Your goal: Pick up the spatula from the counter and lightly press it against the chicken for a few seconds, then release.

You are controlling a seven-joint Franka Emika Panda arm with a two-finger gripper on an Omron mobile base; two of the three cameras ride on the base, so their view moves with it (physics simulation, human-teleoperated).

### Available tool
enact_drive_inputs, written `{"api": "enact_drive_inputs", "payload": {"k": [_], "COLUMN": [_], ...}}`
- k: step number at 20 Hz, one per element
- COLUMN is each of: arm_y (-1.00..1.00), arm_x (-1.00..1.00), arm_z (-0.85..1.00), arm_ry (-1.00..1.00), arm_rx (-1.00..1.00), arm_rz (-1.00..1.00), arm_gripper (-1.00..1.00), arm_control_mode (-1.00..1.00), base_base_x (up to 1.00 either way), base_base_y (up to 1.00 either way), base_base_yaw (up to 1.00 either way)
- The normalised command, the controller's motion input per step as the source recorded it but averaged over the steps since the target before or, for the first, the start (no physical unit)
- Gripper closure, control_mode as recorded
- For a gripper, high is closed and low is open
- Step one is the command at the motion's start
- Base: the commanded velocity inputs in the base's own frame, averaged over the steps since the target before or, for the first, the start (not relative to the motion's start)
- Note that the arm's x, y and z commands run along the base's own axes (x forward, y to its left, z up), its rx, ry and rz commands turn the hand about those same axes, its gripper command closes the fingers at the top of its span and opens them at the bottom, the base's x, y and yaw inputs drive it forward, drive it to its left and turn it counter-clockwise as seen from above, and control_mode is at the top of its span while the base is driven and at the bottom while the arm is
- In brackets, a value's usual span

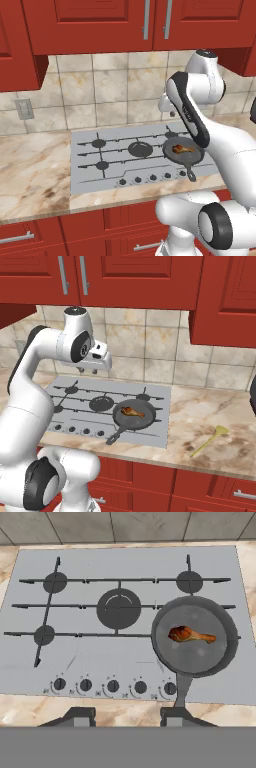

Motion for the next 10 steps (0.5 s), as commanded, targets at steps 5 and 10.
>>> {"api": "enact_drive_inputs", "payload": {"k": [5,10], "arm_y": [-0.06,-0.33], "arm_x": [-0.26,-0.54], "arm_z": [-0.01,-0.14], "arm_ry": [-0.04,-0.02], "arm_rx": [0.02,0.02], "arm_rz": [0.00,-0.06], "arm_gripper": [-1.00,-1.00], "arm_control_mode": [-1.00,-1.00], "base_base_x": [0.00,0.00], "base_base_y": [0.00,0.00], "base_base_yaw": [0.00,0.00]}}
